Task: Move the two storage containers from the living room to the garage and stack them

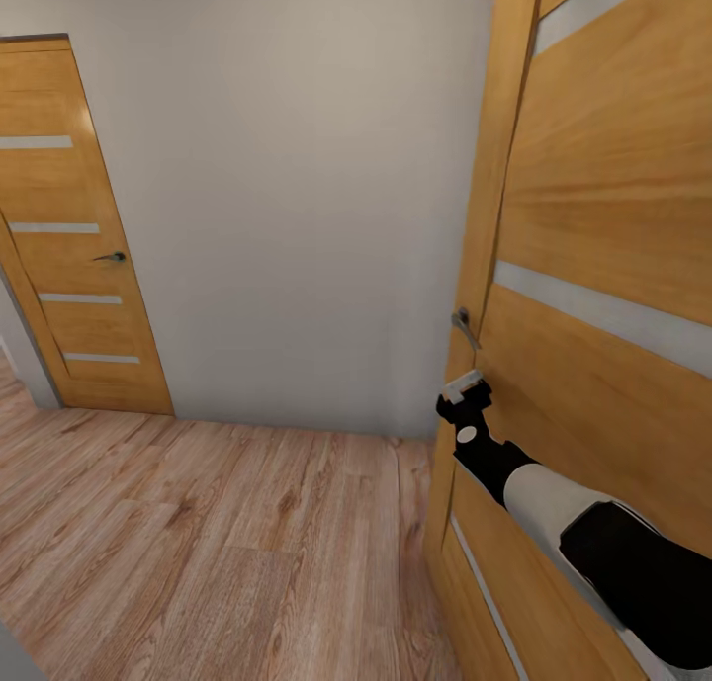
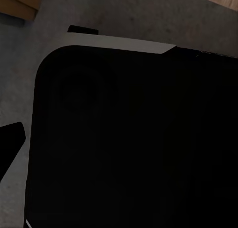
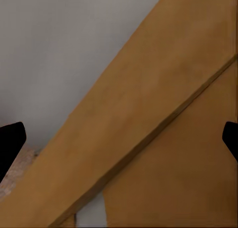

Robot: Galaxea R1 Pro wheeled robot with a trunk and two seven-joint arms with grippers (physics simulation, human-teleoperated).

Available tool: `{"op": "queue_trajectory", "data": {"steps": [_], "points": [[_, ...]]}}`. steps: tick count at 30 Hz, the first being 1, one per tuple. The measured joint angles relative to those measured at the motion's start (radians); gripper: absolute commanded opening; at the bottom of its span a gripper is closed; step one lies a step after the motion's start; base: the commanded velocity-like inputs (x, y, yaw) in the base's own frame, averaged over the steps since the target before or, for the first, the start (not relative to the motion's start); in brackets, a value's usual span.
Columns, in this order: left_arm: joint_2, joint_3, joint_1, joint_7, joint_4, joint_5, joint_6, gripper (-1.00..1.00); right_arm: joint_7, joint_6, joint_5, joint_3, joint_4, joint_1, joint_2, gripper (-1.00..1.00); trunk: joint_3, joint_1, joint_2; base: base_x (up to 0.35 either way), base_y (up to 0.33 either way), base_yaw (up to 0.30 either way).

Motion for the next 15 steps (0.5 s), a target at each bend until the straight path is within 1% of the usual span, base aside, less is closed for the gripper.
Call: {"op": "queue_trajectory", "data": {"steps": [4, 7, 8, 15], "points": [[0.000, 0.000, 0.000, 0.000, 0.000, 0.000, 0.000, 1.00, 0.002, -0.002, 0.001, 0.011, 0.000, -0.001, -0.015, 1.00, 0.000, 0.000, 0.000, 0.000, 0.000, 0.000], [0.000, 0.000, 0.000, 0.000, 0.000, 0.000, 0.000, 1.00, 0.000, -0.003, -0.001, 0.003, 0.000, -0.001, -0.028, 1.00, 0.000, 0.000, 0.000, 0.000, 0.000, 0.000], [0.000, 0.000, 0.000, 0.000, 0.000, 0.000, 0.000, 1.00, 0.001, -0.003, -0.001, 0.007, -0.001, -0.001, -0.032, 1.00, 0.000, 0.000, 0.000, 0.000, 0.000, 0.000], [0.000, 0.000, 0.000, 0.000, 0.000, 0.000, 0.000, 1.00, 0.002, -0.010, -0.002, 0.006, -0.002, -0.002, -0.043, 1.00, 0.000, 0.000, 0.000, 0.000, 0.000, 0.000]]}}
